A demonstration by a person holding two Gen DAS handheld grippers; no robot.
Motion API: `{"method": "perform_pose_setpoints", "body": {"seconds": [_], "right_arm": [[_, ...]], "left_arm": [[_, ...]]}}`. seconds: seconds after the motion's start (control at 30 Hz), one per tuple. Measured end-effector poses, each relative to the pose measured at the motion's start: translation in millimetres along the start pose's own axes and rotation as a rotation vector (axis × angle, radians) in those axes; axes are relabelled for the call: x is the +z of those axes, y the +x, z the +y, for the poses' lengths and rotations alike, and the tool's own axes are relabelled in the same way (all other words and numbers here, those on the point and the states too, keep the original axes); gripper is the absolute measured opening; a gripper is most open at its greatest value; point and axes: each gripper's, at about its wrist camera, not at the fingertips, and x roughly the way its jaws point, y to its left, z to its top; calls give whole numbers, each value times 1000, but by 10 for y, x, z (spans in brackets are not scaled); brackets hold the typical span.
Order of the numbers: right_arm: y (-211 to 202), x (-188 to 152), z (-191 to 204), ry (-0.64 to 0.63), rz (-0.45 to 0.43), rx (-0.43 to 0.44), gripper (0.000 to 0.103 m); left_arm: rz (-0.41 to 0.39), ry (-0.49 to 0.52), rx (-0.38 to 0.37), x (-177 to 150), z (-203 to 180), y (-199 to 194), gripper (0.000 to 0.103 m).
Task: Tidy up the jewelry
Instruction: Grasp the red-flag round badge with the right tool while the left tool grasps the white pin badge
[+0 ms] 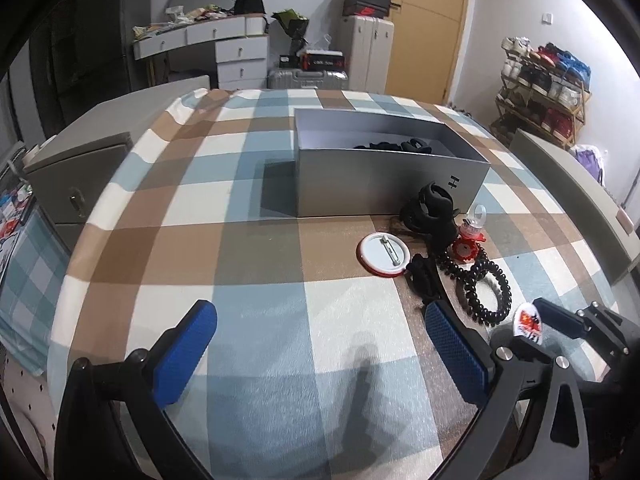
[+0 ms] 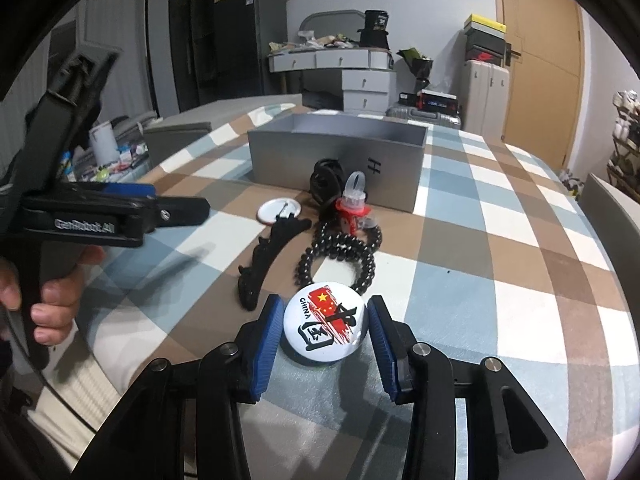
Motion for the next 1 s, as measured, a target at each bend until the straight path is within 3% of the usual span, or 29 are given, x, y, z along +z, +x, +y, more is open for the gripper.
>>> {"method": "perform_pose_setpoints", "body": {"seconds": [0.23, 0.5, 0.67, 0.73, 0.8, 0.87, 1.0], "right_arm": [[-86, 99, -177, 74, -53, 28, 42], [-113, 181, -279, 101, -81, 47, 42], [-115, 206, -283, 105, -92, 60, 42], [-111, 210, -291, 110, -95, 64, 42], [-110, 216, -294, 114, -95, 70, 42], [-115, 214, -292, 114, -96, 71, 42], [-118, 213, -294, 116, -96, 72, 42]], "left_arm": [[33, 37, -46, 166, -67, 196, 102], [89, 112, -5, 302, -101, 403, 102], [122, 114, -39, 363, -128, 484, 101], [145, 120, -36, 381, -157, 530, 94], [173, 117, -37, 393, -170, 578, 81], [188, 117, -37, 400, -185, 599, 78], [198, 133, -54, 402, -210, 568, 61]]}}
